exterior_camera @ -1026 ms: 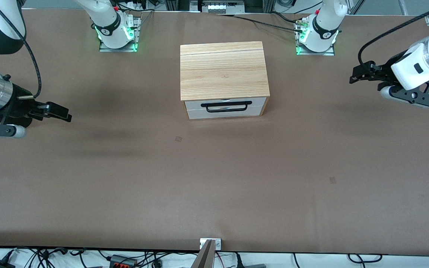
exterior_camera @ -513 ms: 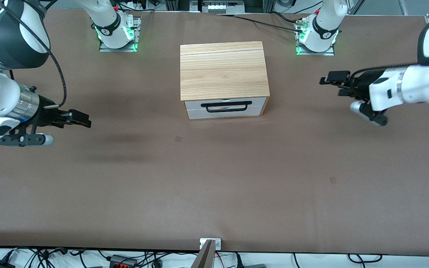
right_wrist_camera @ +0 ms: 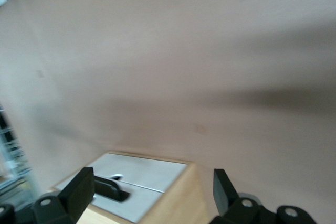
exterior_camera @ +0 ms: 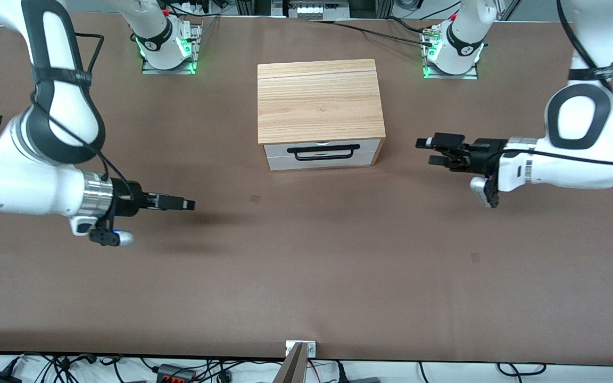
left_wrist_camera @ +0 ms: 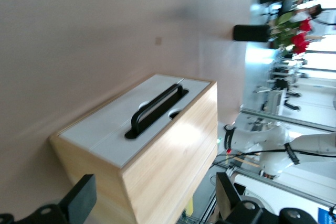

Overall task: Pull top drawer with both arms simultaneously
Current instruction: 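Move the left gripper and the right gripper toward the drawer handle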

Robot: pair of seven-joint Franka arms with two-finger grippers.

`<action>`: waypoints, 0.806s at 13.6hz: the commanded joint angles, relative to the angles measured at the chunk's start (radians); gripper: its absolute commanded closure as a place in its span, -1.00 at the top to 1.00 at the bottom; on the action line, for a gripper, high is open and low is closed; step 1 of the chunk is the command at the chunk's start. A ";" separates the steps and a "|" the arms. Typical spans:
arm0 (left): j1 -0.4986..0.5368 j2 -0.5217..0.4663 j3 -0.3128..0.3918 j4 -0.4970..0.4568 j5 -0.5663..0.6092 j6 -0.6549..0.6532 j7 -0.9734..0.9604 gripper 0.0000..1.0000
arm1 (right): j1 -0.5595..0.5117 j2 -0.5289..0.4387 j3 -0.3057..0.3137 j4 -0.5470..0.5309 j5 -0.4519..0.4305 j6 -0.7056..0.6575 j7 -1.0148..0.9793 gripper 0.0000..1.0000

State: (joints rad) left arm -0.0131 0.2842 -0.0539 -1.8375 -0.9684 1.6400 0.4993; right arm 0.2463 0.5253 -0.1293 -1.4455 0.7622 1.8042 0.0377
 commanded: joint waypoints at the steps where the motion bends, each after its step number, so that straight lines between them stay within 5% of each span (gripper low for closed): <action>1: 0.002 0.048 -0.003 -0.086 -0.137 0.049 0.163 1.00 | 0.014 0.065 0.006 0.008 0.121 0.012 -0.208 1.00; 3: 0.002 0.122 -0.003 -0.089 -0.219 0.057 0.269 1.00 | 0.010 0.116 0.014 -0.050 0.384 -0.002 -0.507 1.00; 5: -0.001 0.199 -0.003 -0.117 -0.350 0.057 0.399 1.00 | 0.037 0.121 0.019 -0.127 0.552 0.009 -0.660 1.00; 8: -0.008 0.269 -0.055 -0.176 -0.505 0.073 0.536 1.00 | 0.080 0.186 0.046 -0.165 0.736 -0.015 -0.828 1.00; 11: -0.008 0.308 -0.122 -0.247 -0.604 0.109 0.627 1.00 | 0.091 0.222 0.124 -0.187 0.779 -0.035 -0.866 1.00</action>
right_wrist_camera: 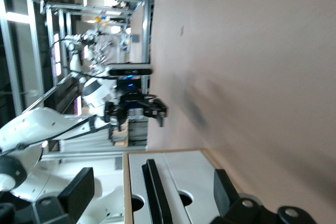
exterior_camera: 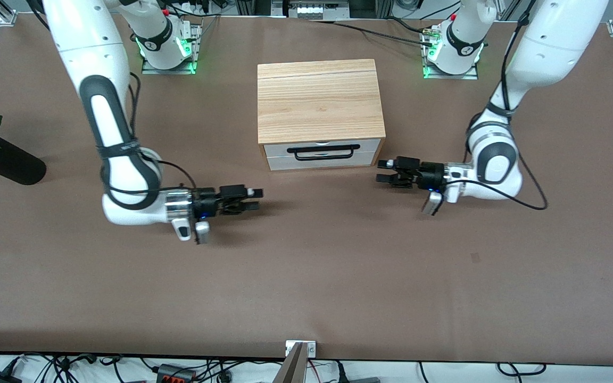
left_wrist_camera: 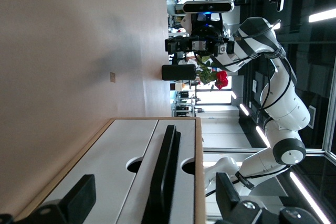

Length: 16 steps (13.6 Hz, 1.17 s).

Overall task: Pull top drawer with both arms simultaneously
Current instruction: 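Move the left gripper and the right gripper toward the drawer handle, then close the left gripper and the right gripper on the black handle ends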

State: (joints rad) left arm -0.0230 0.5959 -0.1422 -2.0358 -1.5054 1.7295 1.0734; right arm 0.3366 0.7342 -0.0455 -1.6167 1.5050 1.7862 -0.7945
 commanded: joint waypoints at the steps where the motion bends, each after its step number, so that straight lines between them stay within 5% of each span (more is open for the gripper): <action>1: 0.000 -0.002 -0.048 -0.061 -0.087 0.021 0.048 1.00 | -0.001 0.028 0.062 -0.015 0.072 -0.040 -0.037 1.00; 6: 0.003 0.004 -0.088 -0.110 -0.188 0.019 0.040 1.00 | 0.048 0.053 0.068 -0.031 0.092 -0.083 -0.046 0.99; 7: 0.002 0.004 -0.094 -0.112 -0.197 0.021 0.043 0.92 | 0.055 0.053 0.068 -0.037 0.092 -0.090 -0.052 0.84; 11: 0.000 0.005 -0.108 -0.121 -0.197 0.033 0.040 0.32 | 0.067 0.053 0.068 -0.077 0.080 -0.122 -0.103 0.31; 16: -0.012 0.005 -0.108 -0.129 -0.197 0.033 0.042 -0.25 | 0.065 0.053 0.067 -0.109 0.003 -0.125 -0.150 0.04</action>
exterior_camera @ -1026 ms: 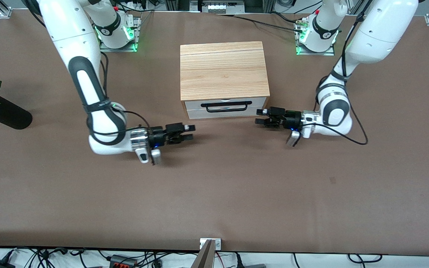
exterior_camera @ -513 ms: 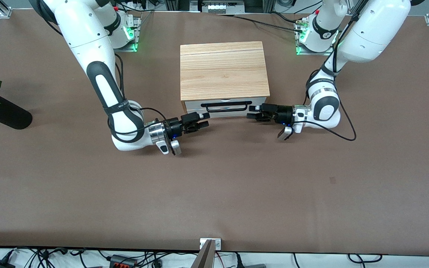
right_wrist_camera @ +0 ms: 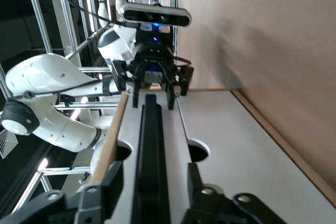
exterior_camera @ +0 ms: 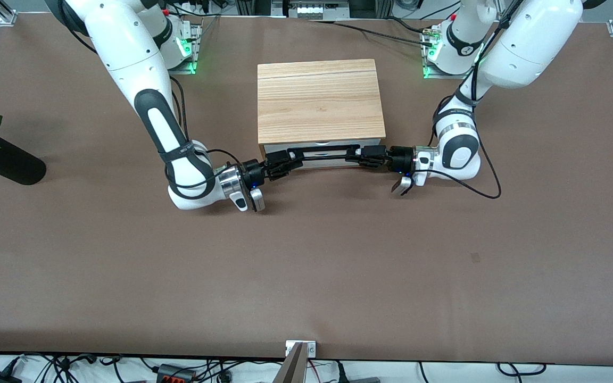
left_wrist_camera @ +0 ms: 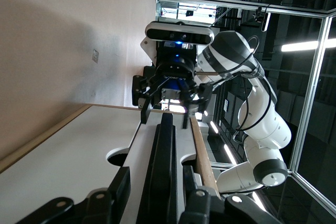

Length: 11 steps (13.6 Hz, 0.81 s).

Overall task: Pull top drawer with both arms simultaneously
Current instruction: 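Close the left gripper and the right gripper on the black handle ends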

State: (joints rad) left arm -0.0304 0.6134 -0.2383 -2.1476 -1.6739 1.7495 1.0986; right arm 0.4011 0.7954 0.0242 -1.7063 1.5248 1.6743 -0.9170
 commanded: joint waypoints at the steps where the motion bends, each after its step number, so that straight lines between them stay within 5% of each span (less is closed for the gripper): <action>1: -0.011 -0.011 -0.012 -0.017 -0.029 0.013 0.015 -0.42 | 0.001 -0.008 -0.003 -0.024 -0.015 -0.013 -0.028 -0.06; 4: -0.011 -0.009 -0.012 -0.017 -0.029 0.013 0.015 -0.87 | -0.001 -0.010 -0.003 -0.026 -0.015 -0.022 -0.039 -0.33; 11: -0.011 -0.009 -0.012 -0.008 -0.027 0.013 0.003 -0.96 | -0.027 -0.022 -0.003 -0.022 -0.014 -0.057 -0.030 -0.70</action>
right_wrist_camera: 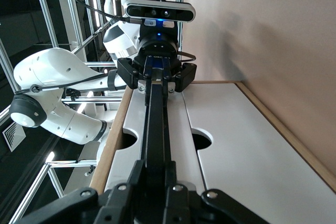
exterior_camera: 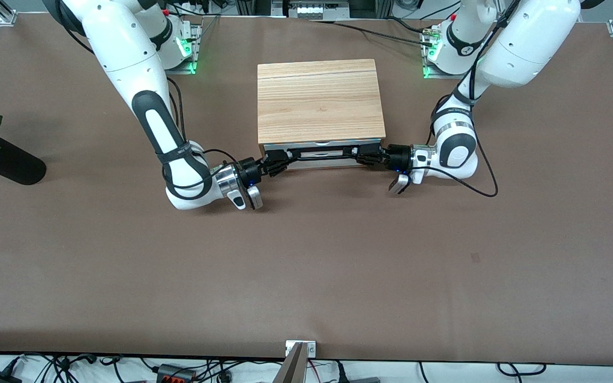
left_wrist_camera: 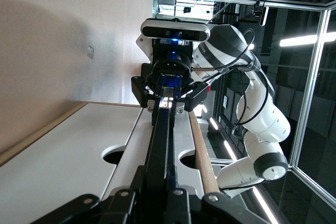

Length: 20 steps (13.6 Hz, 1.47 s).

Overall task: Pull top drawer with both arms simultaneously
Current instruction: 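Pull the handle outward with the left gripper while the right gripper pulls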

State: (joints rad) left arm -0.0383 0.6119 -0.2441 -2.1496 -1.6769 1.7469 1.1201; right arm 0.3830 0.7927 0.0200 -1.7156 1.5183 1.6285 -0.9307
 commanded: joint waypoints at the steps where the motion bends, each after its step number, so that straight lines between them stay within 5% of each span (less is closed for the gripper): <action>1: -0.003 -0.008 -0.006 -0.004 -0.024 0.016 -0.020 -0.96 | -0.009 -0.020 0.003 -0.015 -0.004 -0.012 -0.014 -0.81; 7: -0.006 -0.006 -0.004 0.034 -0.024 0.019 -0.055 -0.99 | -0.013 -0.021 0.001 -0.006 0.049 -0.009 -0.011 -0.91; 17: 0.005 0.097 0.011 0.238 -0.010 0.031 -0.108 -0.99 | -0.069 -0.020 -0.002 0.057 0.157 0.010 -0.013 -0.96; 20: 0.005 0.106 0.016 0.263 -0.009 0.031 -0.108 -0.99 | -0.036 -0.017 0.000 0.062 0.240 0.129 -0.025 -0.96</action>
State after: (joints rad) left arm -0.0479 0.7109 -0.2337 -1.9216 -1.6766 1.7963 1.0476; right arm 0.3599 0.7974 0.0069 -1.6835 1.6753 1.7411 -0.9596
